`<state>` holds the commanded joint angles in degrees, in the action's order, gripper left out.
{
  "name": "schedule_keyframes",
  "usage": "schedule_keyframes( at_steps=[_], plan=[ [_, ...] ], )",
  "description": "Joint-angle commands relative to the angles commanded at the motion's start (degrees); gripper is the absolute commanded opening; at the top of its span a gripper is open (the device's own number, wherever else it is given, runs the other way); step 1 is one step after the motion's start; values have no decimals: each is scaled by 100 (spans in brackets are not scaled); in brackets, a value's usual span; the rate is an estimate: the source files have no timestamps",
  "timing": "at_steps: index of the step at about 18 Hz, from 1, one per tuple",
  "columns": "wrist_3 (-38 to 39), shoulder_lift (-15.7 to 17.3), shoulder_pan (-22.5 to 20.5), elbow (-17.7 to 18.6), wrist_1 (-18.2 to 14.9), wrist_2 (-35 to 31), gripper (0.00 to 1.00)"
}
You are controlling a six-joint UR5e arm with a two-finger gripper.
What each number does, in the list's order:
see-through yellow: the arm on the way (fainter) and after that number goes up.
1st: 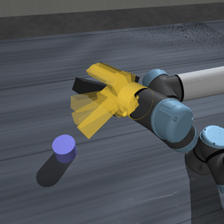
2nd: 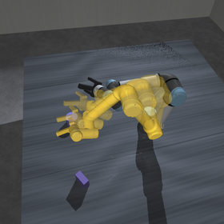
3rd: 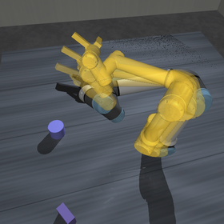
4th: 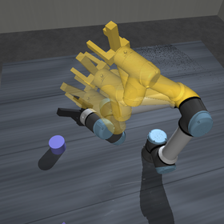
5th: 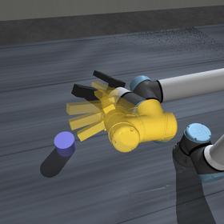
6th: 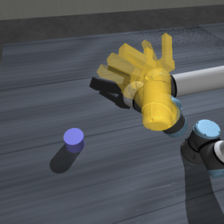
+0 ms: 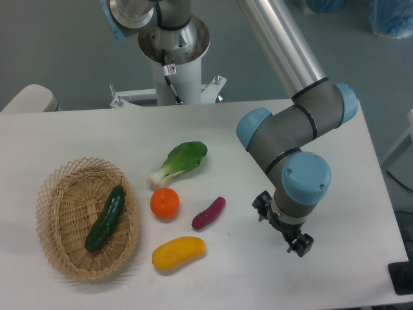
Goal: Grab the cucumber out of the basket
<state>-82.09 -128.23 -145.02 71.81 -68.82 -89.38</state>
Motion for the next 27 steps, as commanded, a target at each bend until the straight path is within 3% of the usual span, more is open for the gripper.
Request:
schedule_keyframes(
  at_steps=[13,20,27],
  plan=[
    [378,79,298,158,0,9,100],
    [1036,167,545,228,-9,131,100],
    [1958,465,922,589,-9,501,100]
  ],
)
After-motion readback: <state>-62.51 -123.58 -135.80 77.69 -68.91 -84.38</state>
